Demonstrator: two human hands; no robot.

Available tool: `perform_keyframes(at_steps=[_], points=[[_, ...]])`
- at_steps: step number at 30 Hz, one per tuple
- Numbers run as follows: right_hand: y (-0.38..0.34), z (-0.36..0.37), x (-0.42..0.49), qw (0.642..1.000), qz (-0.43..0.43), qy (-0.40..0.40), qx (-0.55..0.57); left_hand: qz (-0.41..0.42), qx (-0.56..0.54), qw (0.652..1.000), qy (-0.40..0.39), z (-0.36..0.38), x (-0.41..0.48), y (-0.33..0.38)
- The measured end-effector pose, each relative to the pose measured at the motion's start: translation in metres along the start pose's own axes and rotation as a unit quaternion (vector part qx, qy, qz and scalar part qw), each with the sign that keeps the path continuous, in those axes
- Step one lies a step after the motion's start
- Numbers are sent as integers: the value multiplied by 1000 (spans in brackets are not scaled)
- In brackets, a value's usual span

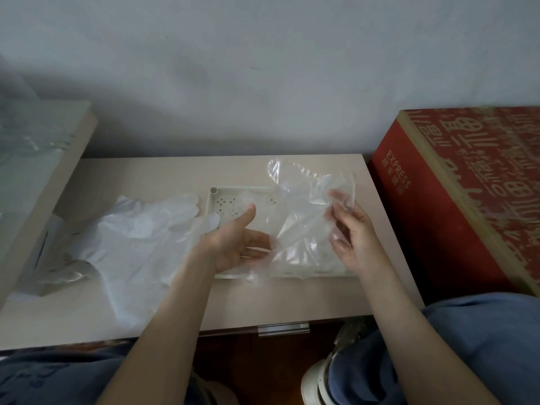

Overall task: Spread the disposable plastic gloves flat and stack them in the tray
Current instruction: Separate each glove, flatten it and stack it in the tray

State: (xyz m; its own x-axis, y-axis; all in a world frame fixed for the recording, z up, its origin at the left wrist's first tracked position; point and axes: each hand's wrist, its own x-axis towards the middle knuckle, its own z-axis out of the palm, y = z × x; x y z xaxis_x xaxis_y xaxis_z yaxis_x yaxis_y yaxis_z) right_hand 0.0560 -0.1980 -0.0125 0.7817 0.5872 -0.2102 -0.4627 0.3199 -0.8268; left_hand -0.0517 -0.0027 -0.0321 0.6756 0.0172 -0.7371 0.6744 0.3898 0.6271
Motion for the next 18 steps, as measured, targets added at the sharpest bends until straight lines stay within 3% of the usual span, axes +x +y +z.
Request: perform_keyframes(at_steps=[5, 11, 14, 18], points=[[-3, -5, -1, 999, 37, 38, 7, 41, -144, 986, -73, 16, -5, 2], [16, -21, 12, 993, 57, 52, -84, 120, -344, 931, -12, 11, 8, 3], [24, -25, 13, 984, 58, 61, -155, 97, -279, 956, -5, 8, 5, 0], [27, -30, 18, 979, 53, 87, -179, 81, -171, 980, -67, 7, -1, -3]])
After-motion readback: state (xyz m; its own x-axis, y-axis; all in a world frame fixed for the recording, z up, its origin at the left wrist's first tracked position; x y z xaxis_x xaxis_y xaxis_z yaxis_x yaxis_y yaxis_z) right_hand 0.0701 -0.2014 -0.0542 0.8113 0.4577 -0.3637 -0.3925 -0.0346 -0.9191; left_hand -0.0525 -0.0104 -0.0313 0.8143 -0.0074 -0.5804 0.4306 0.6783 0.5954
